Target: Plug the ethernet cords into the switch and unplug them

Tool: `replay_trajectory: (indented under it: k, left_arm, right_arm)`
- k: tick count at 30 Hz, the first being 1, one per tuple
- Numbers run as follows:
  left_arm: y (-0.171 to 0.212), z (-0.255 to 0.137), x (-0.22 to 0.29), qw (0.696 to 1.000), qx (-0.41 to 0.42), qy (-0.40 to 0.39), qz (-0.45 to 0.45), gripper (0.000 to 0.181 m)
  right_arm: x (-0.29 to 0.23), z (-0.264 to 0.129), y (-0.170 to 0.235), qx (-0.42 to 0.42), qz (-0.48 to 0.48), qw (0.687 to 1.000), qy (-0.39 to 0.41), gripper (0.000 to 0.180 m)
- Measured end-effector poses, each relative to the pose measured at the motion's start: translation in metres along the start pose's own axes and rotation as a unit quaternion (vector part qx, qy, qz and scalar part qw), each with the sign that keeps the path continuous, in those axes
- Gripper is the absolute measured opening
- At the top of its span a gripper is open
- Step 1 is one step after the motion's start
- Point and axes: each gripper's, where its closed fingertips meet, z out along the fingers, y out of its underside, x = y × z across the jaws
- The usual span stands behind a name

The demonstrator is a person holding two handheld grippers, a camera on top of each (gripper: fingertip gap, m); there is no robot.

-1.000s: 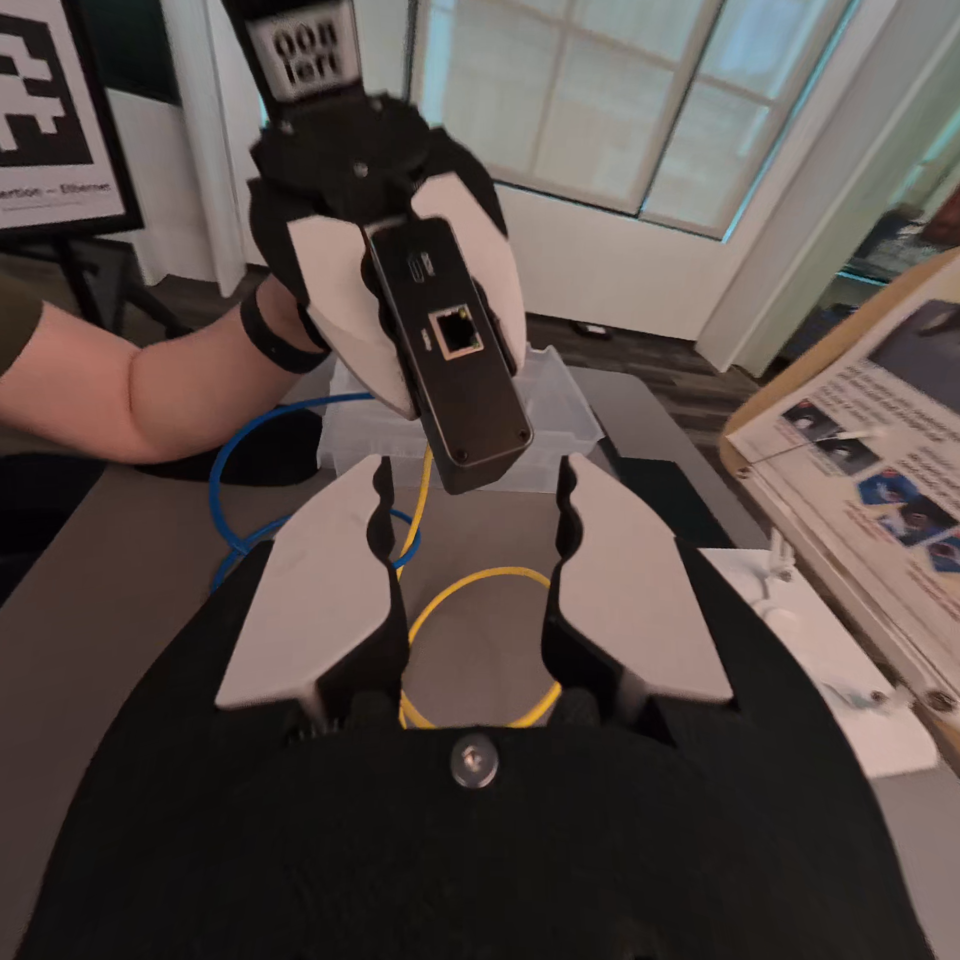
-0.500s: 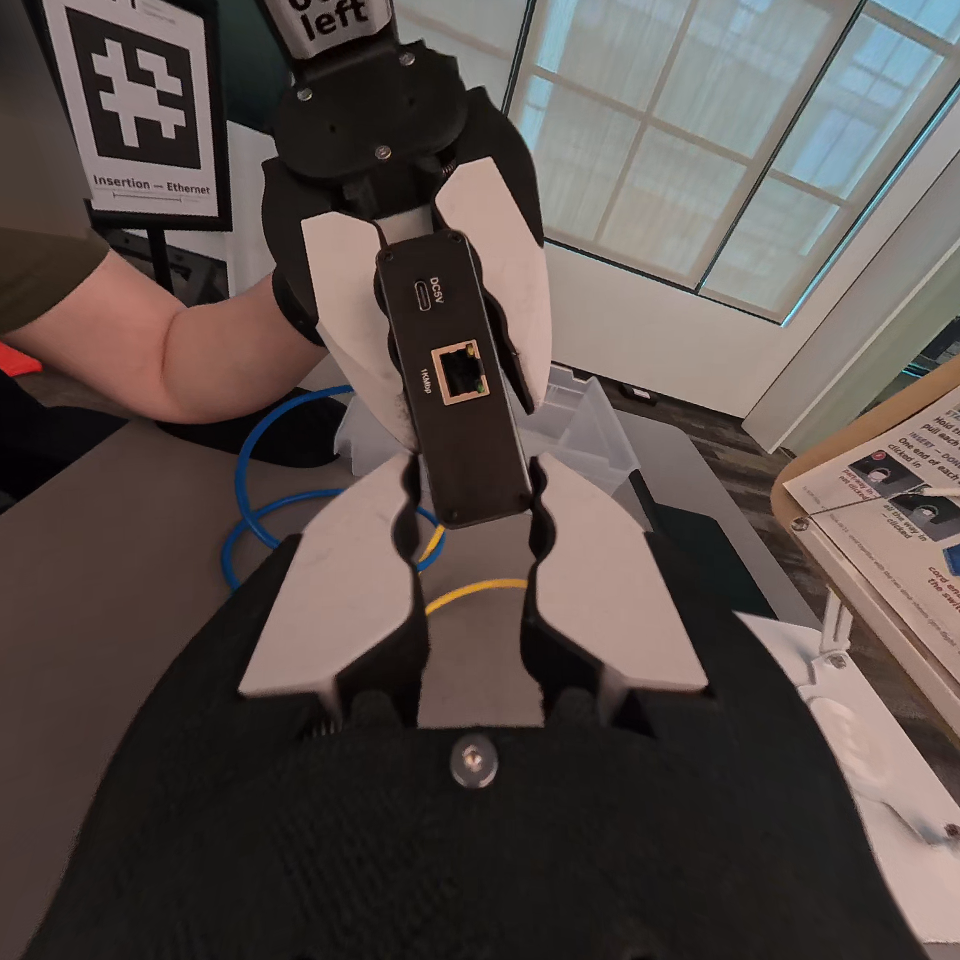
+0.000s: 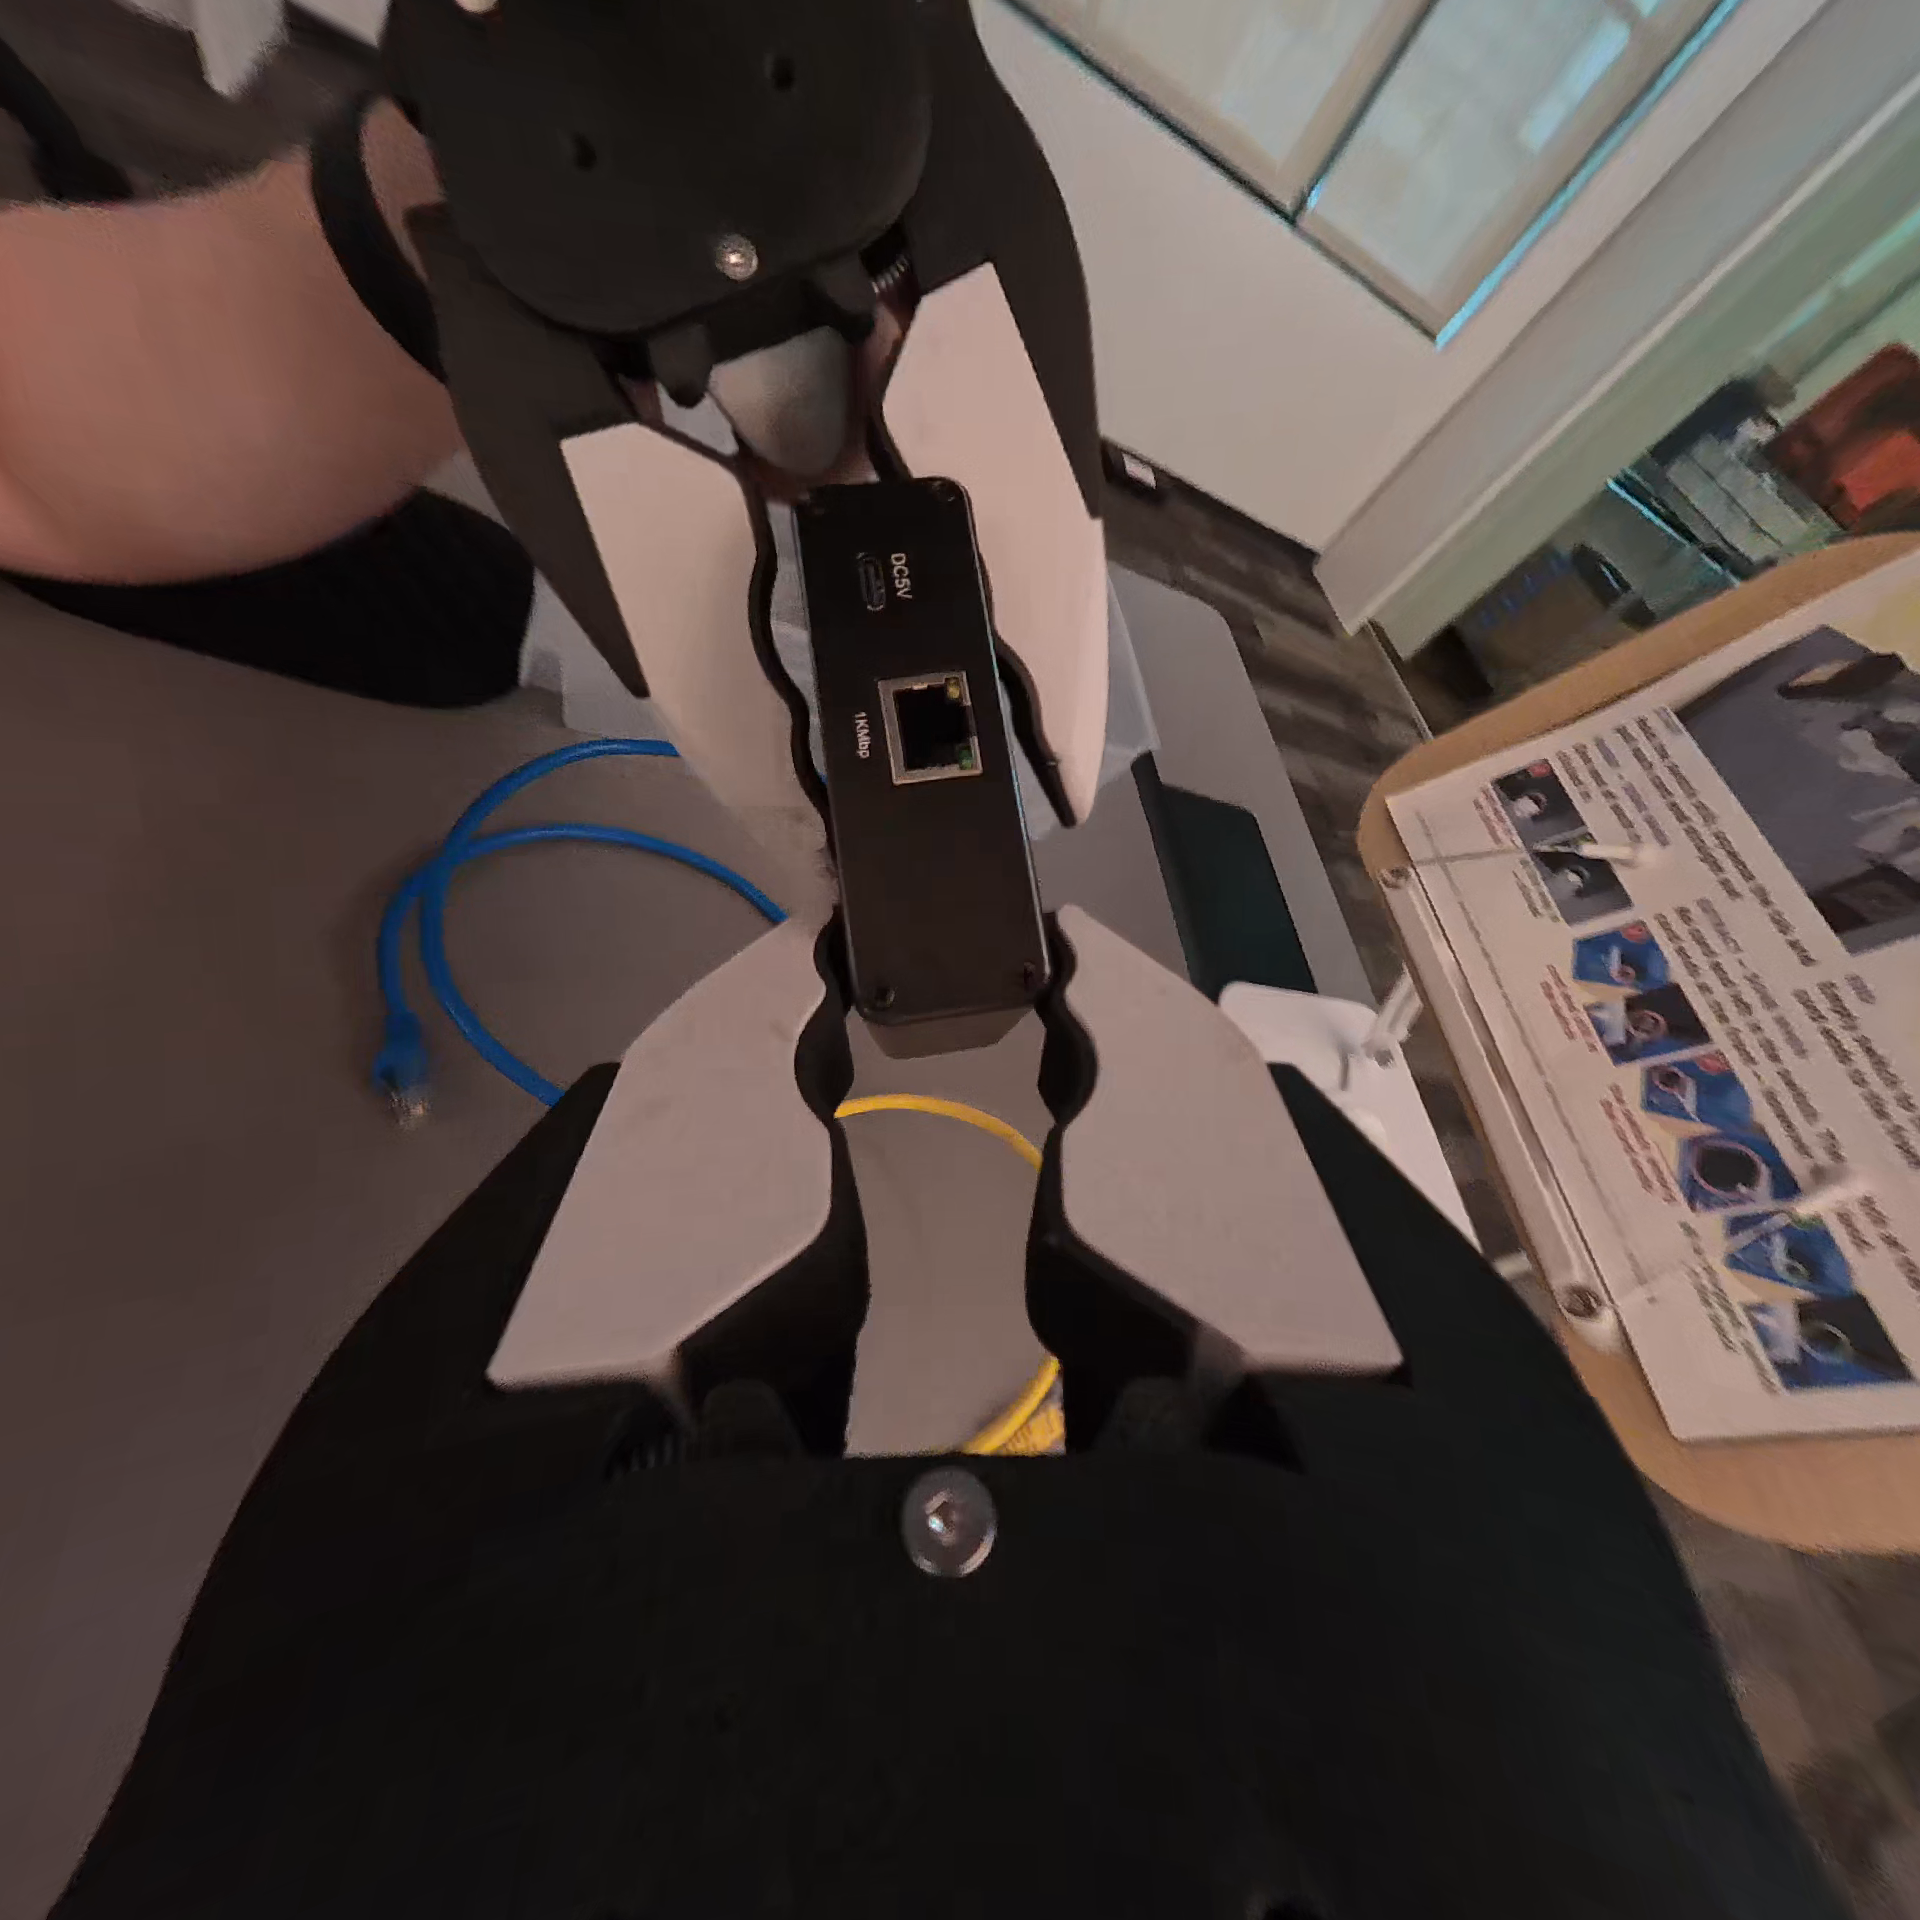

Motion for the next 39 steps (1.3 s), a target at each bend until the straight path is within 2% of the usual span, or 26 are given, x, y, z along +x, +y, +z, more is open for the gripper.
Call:
replay_trajectory:
  k: [2, 4, 8, 13, 14, 15, 18, 19, 21, 22, 24, 27, 29, 30, 32, 34, 37, 38, 39]
  left_arm:
    - [-0.004, -0.001, -0.001, 1.0, 0.011, 0.002, -0.01, 0.044]
    - [-0.013, -0.006, -0.004, 0.998, 0.037, 0.027, -0.045, 0.041]
    - [-0.04, -0.029, -0.016, 0.977, 0.15, 0.067, -0.133, 0.037]
    - [-0.054, -0.046, -0.017, 0.951, 0.227, 0.118, -0.174, 0.037]
    - [-0.057, -0.047, -0.015, 0.946, 0.237, 0.128, -0.178, 0.037]
    - [-0.06, -0.047, -0.014, 0.942, 0.246, 0.134, -0.184, 0.037]
    - [-0.061, -0.047, -0.016, 0.925, 0.261, 0.16, -0.226, 0.039]
    - [-0.058, -0.046, -0.02, 0.918, 0.261, 0.164, -0.252, 0.044]
    - [-0.054, -0.053, -0.036, 0.891, 0.28, 0.167, -0.315, 0.077]
    - [-0.051, -0.058, -0.045, 0.874, 0.291, 0.169, -0.35, 0.085]
    - [-0.039, -0.066, -0.061, 0.837, 0.293, 0.166, -0.431, 0.087]
    - [-0.027, -0.073, -0.075, 0.766, 0.3, 0.18, -0.54, 0.093]
    - [-0.027, -0.078, -0.079, 0.719, 0.322, 0.197, -0.583, 0.094]
    - [-0.027, -0.076, -0.078, 0.708, 0.32, 0.202, -0.596, 0.095]
    - [-0.026, -0.066, -0.072, 0.705, 0.299, 0.202, -0.61, 0.104]
    - [-0.026, -0.052, -0.065, 0.705, 0.28, 0.205, -0.619, 0.105]
    - [-0.025, -0.029, -0.053, 0.685, 0.26, 0.234, -0.639, 0.103]
    - [-0.026, -0.023, -0.048, 0.676, 0.259, 0.252, -0.643, 0.095]
    - [-0.031, -0.022, -0.044, 0.666, 0.267, 0.278, -0.638, 0.073]
  right_arm:
    - [0.001, -0.004, -0.002, -0.023, -0.003, 1.0, 0.015, 0.033]
    - [0.004, -0.01, -0.015, -0.006, 0.004, 0.999, 0.033, 0.034]
    - [0.016, -0.031, -0.054, 0.161, 0.055, 0.984, 0.052, 0.041]
    - [0.017, -0.031, -0.058, 0.245, 0.136, 0.96, -0.005, 0.054]
    - [0.013, -0.029, -0.06, 0.251, 0.135, 0.958, -0.014, 0.052]
    - [0.008, -0.026, -0.06, 0.248, 0.124, 0.961, -0.022, 0.037]
    - [0.008, -0.028, -0.063, 0.247, 0.105, 0.963, -0.008, 0.034]
    - [0.011, -0.028, -0.064, 0.24, 0.098, 0.966, 0.01, 0.034]
    - [0.019, -0.026, -0.061, 0.21, 0.06, 0.973, 0.078, 0.033]
    - [0.024, -0.024, -0.058, 0.189, 0.041, 0.974, 0.116, 0.033]
    - [0.037, -0.023, -0.054, 0.148, 0.0, 0.967, 0.208, 0.033]
    - [0.048, -0.021, -0.048, 0.053, -0.103, 0.93, 0.348, 0.033]
    - [0.05, -0.017, -0.046, -0.001, -0.161, 0.9, 0.406, 0.033]
    - [0.05, -0.014, -0.044, -0.025, -0.183, 0.884, 0.429, 0.033]
    - [0.052, -0.01, -0.039, -0.062, -0.224, 0.853, 0.467, 0.033]
    - [0.051, -0.006, -0.035, -0.086, -0.264, 0.826, 0.49, 0.033]
    - [0.05, 0.004, -0.028, -0.123, -0.308, 0.802, 0.497, 0.033]
    - [0.049, 0.006, -0.026, -0.135, -0.319, 0.794, 0.5, 0.033]
    - [0.048, 0.009, -0.024, -0.144, -0.333, 0.785, 0.502, 0.033]
